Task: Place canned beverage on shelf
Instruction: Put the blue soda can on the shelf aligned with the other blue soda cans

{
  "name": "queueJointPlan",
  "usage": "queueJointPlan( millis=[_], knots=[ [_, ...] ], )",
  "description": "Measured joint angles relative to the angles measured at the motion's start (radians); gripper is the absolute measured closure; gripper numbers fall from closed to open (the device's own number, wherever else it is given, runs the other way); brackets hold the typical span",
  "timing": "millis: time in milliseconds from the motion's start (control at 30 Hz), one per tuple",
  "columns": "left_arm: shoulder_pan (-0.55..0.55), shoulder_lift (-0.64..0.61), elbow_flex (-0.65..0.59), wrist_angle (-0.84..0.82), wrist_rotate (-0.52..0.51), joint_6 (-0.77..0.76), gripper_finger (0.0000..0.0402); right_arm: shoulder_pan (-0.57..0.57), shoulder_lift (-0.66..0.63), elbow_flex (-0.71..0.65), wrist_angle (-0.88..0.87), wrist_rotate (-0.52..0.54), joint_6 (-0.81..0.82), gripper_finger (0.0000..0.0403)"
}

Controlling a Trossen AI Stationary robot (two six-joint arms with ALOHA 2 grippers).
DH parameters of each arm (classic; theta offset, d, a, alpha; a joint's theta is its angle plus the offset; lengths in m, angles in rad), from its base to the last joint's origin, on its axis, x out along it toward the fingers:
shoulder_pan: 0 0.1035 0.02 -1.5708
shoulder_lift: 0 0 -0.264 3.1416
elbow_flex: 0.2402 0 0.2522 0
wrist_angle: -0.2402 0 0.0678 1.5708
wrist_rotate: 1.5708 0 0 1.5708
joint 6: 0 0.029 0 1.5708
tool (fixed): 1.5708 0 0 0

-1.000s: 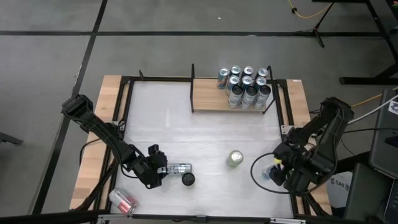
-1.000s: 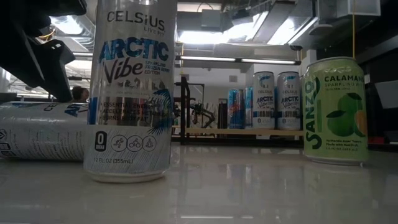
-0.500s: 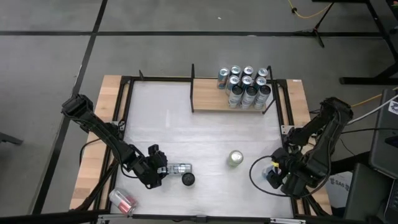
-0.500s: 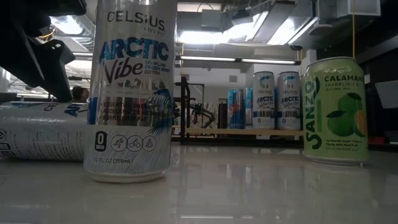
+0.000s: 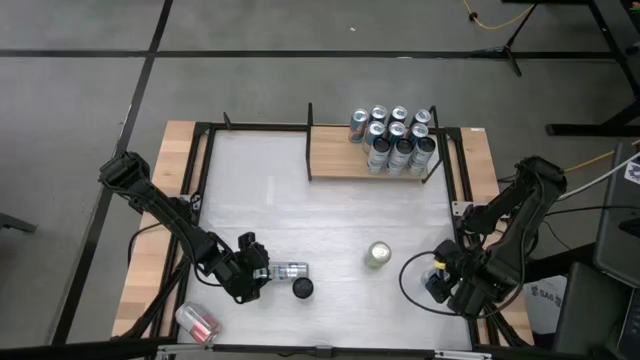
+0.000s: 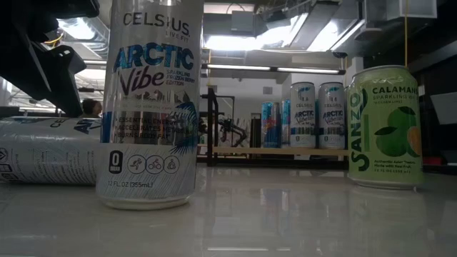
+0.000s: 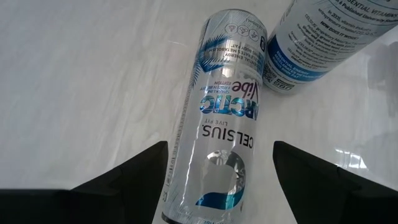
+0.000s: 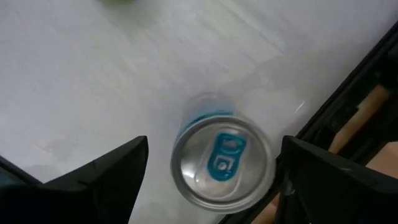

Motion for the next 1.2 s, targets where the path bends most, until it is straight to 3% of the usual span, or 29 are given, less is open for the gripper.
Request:
queueJointPlan(
  millis=[1000, 1200],
  knots=[
    [0.0, 0.0, 0.0, 0.0, -0.001, 0.002, 0.0119, 0.0, 0.003, -0.033, 0.057, -0.022, -0.029, 0.0045],
    [0.0, 0.0, 0.0, 0.0, -0.001, 0.002, 0.0119, 0.0, 0.003, -0.033, 0.055, -0.022, -0.029, 0.0081]
  ],
)
